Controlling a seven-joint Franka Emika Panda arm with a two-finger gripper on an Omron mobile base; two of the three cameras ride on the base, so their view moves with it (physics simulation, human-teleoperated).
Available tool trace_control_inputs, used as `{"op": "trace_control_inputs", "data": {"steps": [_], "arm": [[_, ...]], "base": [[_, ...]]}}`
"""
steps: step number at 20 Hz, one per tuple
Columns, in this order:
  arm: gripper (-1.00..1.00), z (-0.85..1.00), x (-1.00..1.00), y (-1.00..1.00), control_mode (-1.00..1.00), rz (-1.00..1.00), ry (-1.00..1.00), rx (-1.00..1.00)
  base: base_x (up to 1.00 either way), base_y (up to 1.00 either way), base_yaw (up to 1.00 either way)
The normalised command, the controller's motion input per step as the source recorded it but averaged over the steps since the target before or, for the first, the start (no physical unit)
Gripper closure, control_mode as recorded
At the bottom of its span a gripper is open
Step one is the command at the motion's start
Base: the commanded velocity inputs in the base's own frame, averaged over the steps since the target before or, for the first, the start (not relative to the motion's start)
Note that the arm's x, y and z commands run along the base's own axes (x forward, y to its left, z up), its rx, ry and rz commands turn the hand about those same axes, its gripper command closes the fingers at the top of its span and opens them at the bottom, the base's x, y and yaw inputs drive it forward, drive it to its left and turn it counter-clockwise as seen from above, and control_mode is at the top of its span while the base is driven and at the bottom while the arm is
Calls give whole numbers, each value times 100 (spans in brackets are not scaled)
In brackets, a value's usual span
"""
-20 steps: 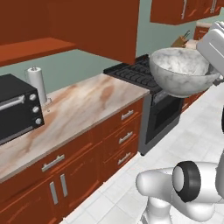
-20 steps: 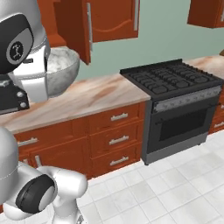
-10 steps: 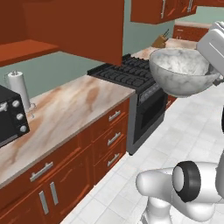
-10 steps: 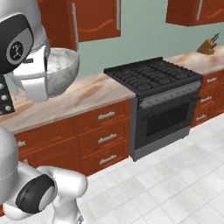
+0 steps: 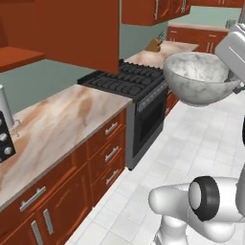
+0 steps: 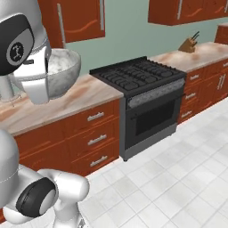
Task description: Move the bowls from the cabinet to the plates on the dining table.
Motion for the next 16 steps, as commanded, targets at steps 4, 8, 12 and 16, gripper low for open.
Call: {"op": "trace_control_inputs", "data": {"steps": [4,8,12,16], "arm": [[100,0,0,0,100,0,0,0],[100,0,0,0,100,0,0,0],[100,0,0,0,100,0,0,0],[100,0,0,0,100,0,0,0]], "base": [[0,0,-25],[0,0,-25],[0,0,-25],[0,0,-25]]}}
